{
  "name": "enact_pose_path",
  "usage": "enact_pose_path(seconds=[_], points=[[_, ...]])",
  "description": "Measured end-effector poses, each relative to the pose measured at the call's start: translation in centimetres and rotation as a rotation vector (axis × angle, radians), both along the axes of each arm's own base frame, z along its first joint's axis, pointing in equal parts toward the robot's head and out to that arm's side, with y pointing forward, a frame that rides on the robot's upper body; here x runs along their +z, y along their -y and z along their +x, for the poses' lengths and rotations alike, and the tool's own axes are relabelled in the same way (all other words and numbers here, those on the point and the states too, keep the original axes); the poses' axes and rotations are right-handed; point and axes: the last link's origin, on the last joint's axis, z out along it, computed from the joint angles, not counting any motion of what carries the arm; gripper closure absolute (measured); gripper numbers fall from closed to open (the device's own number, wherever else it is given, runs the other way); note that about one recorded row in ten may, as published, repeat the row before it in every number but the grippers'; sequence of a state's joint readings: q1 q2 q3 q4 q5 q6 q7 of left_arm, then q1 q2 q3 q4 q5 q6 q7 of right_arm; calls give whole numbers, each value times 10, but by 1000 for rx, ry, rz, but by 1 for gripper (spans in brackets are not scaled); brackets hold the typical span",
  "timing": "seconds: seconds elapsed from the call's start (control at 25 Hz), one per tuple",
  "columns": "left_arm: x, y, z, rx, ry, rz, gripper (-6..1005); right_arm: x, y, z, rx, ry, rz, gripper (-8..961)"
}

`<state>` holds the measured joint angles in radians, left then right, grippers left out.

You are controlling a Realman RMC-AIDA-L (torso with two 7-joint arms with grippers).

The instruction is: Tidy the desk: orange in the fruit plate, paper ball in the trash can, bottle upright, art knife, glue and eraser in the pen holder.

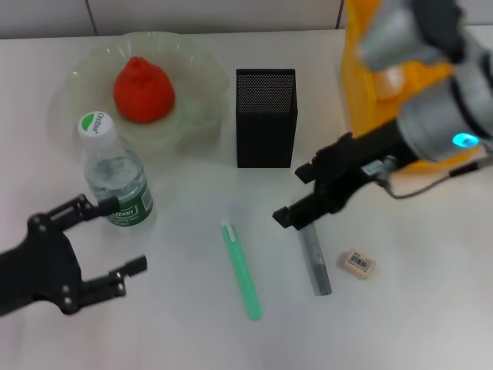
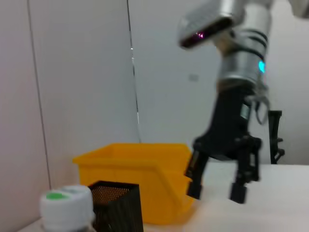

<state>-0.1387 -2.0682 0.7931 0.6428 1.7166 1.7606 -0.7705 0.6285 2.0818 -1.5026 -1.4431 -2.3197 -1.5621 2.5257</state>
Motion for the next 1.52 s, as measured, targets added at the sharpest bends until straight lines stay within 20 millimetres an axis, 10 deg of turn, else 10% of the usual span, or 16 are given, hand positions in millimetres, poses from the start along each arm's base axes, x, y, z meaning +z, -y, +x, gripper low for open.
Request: enact_pose_path(seconds=[0.4,1.52], points=[[-16,5,-7,41,-5,-33,186,-53,-10,-39,-27,226,16,116],[-23,6,-8,48,-10,-47,187,-110,-1,-28,-11,235,3,120]])
